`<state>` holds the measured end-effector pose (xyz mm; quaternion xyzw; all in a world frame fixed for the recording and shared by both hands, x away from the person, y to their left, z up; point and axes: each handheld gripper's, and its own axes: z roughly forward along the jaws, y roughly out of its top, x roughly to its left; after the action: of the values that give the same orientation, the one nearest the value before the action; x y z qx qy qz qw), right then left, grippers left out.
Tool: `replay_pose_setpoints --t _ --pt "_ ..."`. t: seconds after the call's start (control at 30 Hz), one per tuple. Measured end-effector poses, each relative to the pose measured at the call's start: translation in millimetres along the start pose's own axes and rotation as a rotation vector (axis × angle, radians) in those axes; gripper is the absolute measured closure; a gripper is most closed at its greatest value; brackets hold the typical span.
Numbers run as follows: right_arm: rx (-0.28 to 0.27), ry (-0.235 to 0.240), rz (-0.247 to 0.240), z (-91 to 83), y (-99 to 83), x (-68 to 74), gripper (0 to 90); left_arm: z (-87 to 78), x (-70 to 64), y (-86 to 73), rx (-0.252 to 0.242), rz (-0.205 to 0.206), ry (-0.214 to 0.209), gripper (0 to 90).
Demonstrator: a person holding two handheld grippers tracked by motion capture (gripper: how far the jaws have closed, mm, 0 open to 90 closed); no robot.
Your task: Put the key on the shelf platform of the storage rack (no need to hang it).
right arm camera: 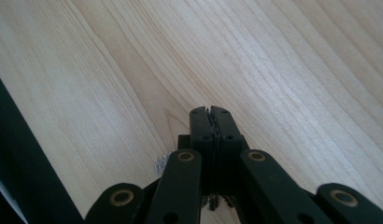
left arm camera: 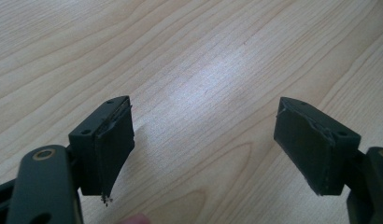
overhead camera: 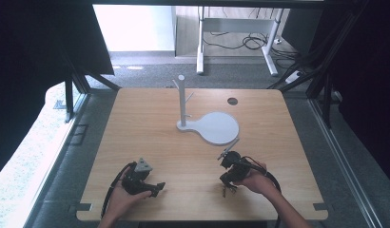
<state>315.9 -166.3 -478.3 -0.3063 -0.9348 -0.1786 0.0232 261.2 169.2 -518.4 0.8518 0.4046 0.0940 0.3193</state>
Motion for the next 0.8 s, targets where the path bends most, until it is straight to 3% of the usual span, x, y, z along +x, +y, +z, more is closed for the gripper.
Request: replay_pose_setpoints --t 0.5,0.8 --pt "-0.033 -0.063 -0.036 -37.2 4.9 0.2 89.4 -1.8 0.5 0.2 -0.005 -0.002 -0.001 20.4" --pt "-0.024 -0.07 -0.055 -48.7 13.9 -0.8 89.4 -2.0 1.0 0.1 -0.006 -0.005 0.001 20.3"
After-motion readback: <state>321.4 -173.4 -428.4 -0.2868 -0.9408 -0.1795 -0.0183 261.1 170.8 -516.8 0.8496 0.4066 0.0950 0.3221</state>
